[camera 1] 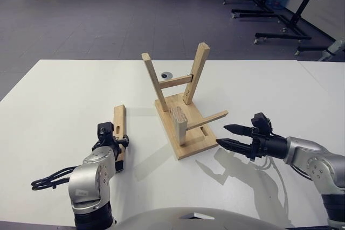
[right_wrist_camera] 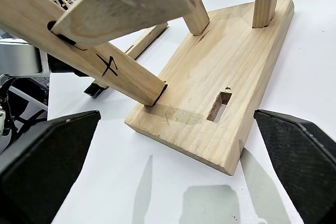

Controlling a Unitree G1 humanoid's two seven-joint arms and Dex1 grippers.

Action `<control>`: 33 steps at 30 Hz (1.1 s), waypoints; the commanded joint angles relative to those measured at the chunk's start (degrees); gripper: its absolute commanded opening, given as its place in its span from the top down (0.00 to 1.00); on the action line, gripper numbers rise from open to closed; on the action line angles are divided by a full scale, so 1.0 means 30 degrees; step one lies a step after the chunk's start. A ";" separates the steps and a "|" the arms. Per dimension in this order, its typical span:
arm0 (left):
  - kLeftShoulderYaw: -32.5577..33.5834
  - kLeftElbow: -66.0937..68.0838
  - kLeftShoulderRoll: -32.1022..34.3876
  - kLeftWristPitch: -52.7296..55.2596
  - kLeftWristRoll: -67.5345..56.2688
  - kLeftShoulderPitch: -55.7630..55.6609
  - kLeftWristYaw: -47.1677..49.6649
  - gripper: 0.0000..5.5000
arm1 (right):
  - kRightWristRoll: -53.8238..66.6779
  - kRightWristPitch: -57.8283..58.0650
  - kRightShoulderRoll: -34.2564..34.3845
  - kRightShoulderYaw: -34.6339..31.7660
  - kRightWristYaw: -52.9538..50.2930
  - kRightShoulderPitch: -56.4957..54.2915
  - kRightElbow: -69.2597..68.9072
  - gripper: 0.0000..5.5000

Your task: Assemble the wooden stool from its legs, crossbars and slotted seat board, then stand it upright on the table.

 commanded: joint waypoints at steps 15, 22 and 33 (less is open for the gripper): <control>0.1050 0.1179 -0.1671 0.2122 -0.0198 -0.0285 0.0122 0.63 | -0.0093 -0.0112 -0.0061 -0.0087 0.0022 -0.0176 0.0397 0.02; 0.2386 0.1251 0.0265 0.1711 -0.0083 -0.3534 -0.0101 0.63 | 0.0475 0.0032 -0.0044 -0.1071 -0.0291 -0.0859 0.0645 0.02; 0.5129 0.7499 1.1286 -0.6420 -0.4695 -1.8434 -0.8468 0.63 | 0.2997 0.1325 -0.2996 -0.5645 -0.0521 -0.9196 0.5637 0.02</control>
